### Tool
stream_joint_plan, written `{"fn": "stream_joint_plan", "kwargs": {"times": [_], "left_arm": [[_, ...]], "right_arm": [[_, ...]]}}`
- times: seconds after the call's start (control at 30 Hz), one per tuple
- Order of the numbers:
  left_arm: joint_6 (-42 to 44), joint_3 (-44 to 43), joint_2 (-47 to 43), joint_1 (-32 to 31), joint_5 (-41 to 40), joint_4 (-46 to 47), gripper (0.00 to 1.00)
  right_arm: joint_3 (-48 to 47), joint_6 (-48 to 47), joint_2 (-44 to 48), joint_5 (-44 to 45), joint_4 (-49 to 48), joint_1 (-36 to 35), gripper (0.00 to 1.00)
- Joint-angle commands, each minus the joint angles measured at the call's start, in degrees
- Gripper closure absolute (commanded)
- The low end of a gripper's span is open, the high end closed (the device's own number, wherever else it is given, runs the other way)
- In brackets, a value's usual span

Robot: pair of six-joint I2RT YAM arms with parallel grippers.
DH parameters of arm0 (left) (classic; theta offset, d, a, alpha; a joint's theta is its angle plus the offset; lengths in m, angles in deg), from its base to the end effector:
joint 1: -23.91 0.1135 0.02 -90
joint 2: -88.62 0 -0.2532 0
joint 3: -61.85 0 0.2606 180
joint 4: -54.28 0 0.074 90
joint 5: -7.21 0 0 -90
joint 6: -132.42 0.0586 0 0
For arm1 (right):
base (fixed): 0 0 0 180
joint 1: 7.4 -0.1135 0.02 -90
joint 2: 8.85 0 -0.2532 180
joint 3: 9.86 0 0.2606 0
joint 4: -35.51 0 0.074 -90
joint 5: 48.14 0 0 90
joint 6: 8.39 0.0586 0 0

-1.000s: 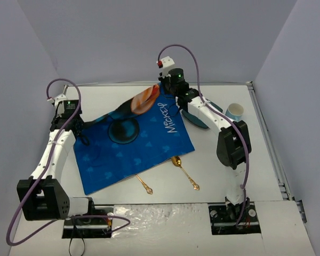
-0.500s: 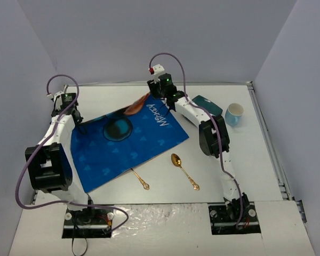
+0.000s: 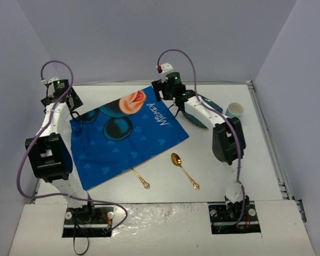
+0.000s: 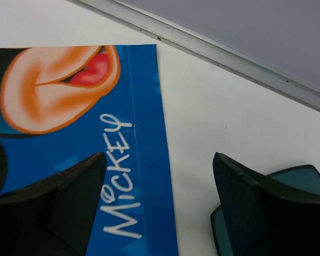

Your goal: Set the dinner table for one person

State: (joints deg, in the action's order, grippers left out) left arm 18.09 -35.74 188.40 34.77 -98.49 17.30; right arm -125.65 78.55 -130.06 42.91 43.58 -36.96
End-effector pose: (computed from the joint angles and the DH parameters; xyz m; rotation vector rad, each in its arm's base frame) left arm 0.4139 0.0956 0.2707 -0.8118 2.0775 0.1807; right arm 0.4699 0.2653 0.2745 -0.4977 1.7477 0.3122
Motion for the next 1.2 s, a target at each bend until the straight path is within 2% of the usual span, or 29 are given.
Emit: {"fn": "stream_joint_plan", "kwargs": {"times": [0.0,0.13,0.17,0.33,0.57,0.73,1.07,1.17], "left_arm": [[-2.7,3.5,-8.0,-1.1,6.4,-5.6,0.03],[-3.3,11.0,-9.4,-3.0,8.1,-4.1,0.03],[-3.5,12.2,-9.3,-3.4,8.0,-3.7,0.03],[-4.8,17.0,-9.1,-6.3,10.2,0.1,0.05],[-5.6,16.0,-3.4,-7.2,10.7,2.8,0.06],[-6.9,15.3,0.6,-7.2,11.1,3.9,0.06],[-9.2,16.0,3.6,-7.2,10.9,4.7,0.06],[-9.5,15.9,3.9,-7.2,10.9,4.7,0.06]], "right_arm": [[13.3,2.4,16.5,-6.5,0.4,-4.3,0.26],[27.3,5.9,22.9,-7.4,2.6,-11.6,0.35],[29.2,6.4,23.9,-7.8,2.6,-11.8,0.35],[36.6,8.2,25.6,-7.1,2.6,-24.6,0.43],[35.3,9.5,20.8,-4.4,2.7,-33.6,0.52],[34.0,10.4,17.9,-3.5,2.9,-36.2,0.58],[33.8,12.2,12.0,-1.2,3.1,-39.6,0.6],[34.3,13.0,11.4,0.3,3.2,-39.8,0.77]]}}
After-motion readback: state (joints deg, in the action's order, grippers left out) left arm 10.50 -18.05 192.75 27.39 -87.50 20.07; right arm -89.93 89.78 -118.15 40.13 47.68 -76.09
